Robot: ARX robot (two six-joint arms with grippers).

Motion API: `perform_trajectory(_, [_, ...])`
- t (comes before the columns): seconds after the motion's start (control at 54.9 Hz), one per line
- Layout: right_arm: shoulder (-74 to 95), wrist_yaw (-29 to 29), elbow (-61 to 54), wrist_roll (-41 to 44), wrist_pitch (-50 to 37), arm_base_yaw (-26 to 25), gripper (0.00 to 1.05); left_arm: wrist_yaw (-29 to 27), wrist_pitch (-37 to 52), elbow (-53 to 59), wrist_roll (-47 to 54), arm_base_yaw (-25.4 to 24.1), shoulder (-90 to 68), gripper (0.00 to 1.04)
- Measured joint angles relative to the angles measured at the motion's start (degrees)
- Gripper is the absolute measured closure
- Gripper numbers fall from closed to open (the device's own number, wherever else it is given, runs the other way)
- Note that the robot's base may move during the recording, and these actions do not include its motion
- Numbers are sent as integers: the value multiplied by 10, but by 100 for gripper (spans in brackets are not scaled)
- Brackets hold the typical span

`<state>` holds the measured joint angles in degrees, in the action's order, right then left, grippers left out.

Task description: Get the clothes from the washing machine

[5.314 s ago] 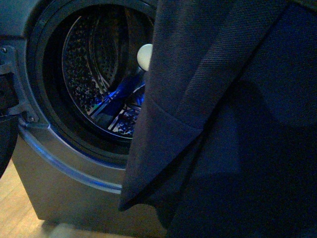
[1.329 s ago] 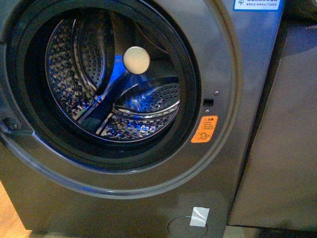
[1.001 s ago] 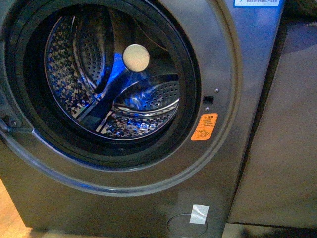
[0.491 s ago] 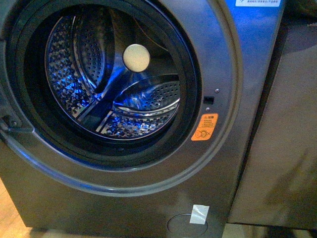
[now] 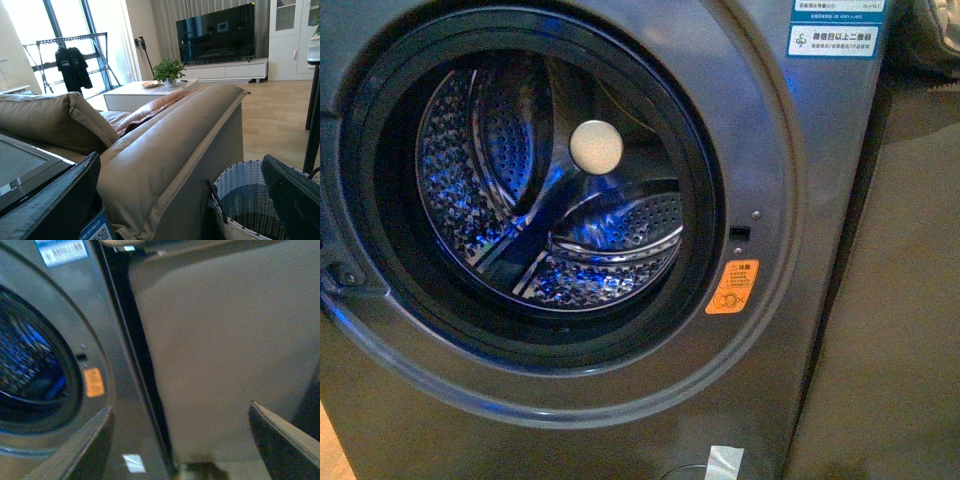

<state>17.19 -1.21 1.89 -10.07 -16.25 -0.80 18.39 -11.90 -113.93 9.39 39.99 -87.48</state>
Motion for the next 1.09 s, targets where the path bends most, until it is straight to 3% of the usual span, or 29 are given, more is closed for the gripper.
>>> perform_trajectory(0.073, [-16,9,0,54,33,5,38,0,0,0,0,0,1,7])
perform_trajectory(0.273, [-47,10,-13,90,39,6,72,0,0,0,0,0,1,7])
perform_trajectory(0.4, [-64,10,-16,96,53,6,94,-171,-166,-108,-61,-1,-35,7])
perform_trajectory(0.455, [-71,11,-16,98,59,6,103,-203,-200,-140,-82,-16,-45,7])
perform_trajectory(0.564, [-149,12,-16,99,155,6,102,-222,-208,-168,-103,-81,-43,7])
perform_trajectory(0.655, [-169,11,-16,99,161,6,102,-224,-207,-154,-117,-161,-19,7])
perform_trajectory(0.728, [-169,11,-16,99,162,6,102,-228,-195,-123,-120,-195,4,7])
perform_trajectory(0.983, [-169,11,-16,99,162,6,102,-269,-113,148,-178,-283,155,7])
perform_trajectory(1.092, [-169,11,-16,99,162,6,102,-272,-18,340,-123,-305,247,30])
